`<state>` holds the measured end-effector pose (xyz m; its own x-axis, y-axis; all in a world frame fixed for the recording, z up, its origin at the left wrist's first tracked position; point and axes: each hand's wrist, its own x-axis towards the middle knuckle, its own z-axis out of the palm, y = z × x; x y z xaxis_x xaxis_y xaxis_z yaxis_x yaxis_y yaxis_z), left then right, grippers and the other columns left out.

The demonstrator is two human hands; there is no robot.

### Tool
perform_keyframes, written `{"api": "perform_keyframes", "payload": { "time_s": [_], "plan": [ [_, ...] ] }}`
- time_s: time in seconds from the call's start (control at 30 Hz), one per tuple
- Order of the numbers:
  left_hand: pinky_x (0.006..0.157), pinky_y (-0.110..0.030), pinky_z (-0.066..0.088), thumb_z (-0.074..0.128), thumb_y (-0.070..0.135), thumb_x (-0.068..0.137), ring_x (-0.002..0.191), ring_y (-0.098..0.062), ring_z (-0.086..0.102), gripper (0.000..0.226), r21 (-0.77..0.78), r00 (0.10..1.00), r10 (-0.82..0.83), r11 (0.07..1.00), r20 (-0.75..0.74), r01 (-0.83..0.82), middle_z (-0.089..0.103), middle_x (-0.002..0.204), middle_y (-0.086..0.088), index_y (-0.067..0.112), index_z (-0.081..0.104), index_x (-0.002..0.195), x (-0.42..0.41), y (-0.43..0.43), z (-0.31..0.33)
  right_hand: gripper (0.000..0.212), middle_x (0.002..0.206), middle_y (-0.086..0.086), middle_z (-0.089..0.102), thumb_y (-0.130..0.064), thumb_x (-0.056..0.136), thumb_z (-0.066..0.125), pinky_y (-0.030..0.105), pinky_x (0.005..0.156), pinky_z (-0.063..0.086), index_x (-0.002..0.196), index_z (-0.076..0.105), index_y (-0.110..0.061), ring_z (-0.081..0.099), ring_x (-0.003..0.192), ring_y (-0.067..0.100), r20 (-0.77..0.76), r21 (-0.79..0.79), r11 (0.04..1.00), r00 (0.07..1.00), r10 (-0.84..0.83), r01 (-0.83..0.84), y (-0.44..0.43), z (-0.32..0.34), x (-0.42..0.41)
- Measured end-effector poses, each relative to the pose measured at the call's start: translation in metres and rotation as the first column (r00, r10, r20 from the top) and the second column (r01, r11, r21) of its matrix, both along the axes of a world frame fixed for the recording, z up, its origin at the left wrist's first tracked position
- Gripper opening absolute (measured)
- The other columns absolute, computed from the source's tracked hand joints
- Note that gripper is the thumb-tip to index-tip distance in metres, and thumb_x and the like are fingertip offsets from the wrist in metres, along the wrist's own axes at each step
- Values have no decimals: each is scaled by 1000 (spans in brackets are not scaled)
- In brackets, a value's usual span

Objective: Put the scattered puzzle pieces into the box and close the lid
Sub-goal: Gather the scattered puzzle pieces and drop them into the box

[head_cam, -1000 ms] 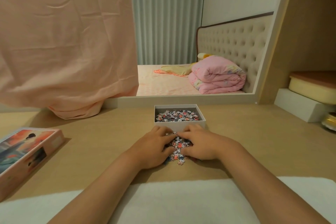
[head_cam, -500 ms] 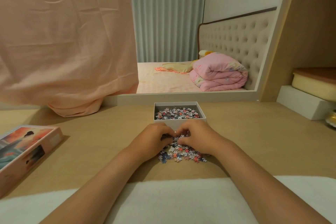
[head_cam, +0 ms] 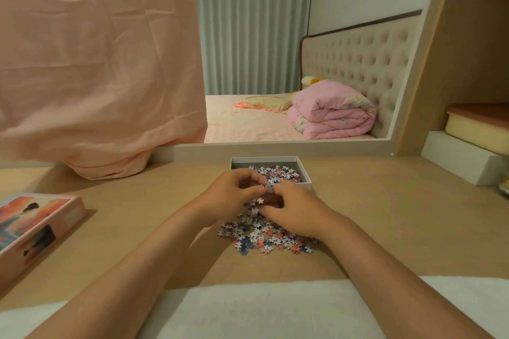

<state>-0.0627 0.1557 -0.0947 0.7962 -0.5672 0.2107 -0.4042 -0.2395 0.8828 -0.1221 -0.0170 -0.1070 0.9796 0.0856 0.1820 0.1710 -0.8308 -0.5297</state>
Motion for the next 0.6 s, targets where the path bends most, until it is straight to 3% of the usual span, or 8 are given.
{"api": "perform_keyframes", "payload": {
  "time_s": [0.07, 0.2, 0.33, 0.43, 0.5, 0.6],
  "plan": [
    [66, -27, 49, 63, 15, 94, 72, -15, 61, 9, -24, 1000, 2, 1000, -12, -3, 71, 85, -4, 11, 70, 99, 4, -2, 2, 12, 80, -2, 63, -37, 90, 58, 35, 63, 47, 87, 64, -27, 57, 68, 14, 19, 192, 981, 999, -40, 35, 1, 1, 2],
    [77, -27, 52, 67, 15, 91, 81, -11, 66, 11, -79, 999, 43, 996, 6, -43, 75, 91, -4, 13, 73, 100, 20, -7, 14, 14, 73, -7, 71, -30, 90, 65, 35, 64, 55, 99, 75, -27, 63, 64, 11, 97, 479, 868, 974, -205, 135, 1, 12, 16],
    [73, -23, 53, 68, 19, 91, 81, -9, 67, 11, -153, 997, 75, 985, -31, -79, 76, 93, -2, 18, 74, 101, 33, -13, 23, 4, 70, 0, 74, -28, 88, 74, 26, 49, 48, 86, 77, -27, 59, 51, 10, 147, 604, 785, 948, -281, 139, -3, 28, 32],
    [78, -23, 55, 67, 15, 92, 88, -12, 69, 13, -208, 990, 112, 970, -85, -127, 74, 102, -5, 20, 72, 102, 46, -15, 22, 6, 76, -7, 75, -27, 87, 75, 22, 57, 47, 81, 75, -27, 61, 55, 5, 158, 555, 816, 942, -296, 163, -9, 35, 46],
    [83, -23, 56, 59, 3, 95, 98, -16, 70, 19, -278, 980, 75, 952, -183, -125, 70, 112, -10, 13, 69, 108, 55, -16, 17, 5, 81, -12, 73, -31, 88, 73, 26, 68, 50, 85, 77, -29, 65, 72, 4, 137, 396, 888, 942, -307, 232, -16, 34, 57],
    [86, -26, 57, 47, -9, 96, 108, -22, 66, 31, -256, 976, 26, 963, -218, -83, 67, 120, -10, 10, 65, 114, 65, -14, 9, 20, 99, -10, 75, -30, 94, 62, 32, 82, 53, 107, 77, -30, 66, 90, 12, 58, 141, 955, 961, -272, 262, -22, 27, 69]
  ]
}}
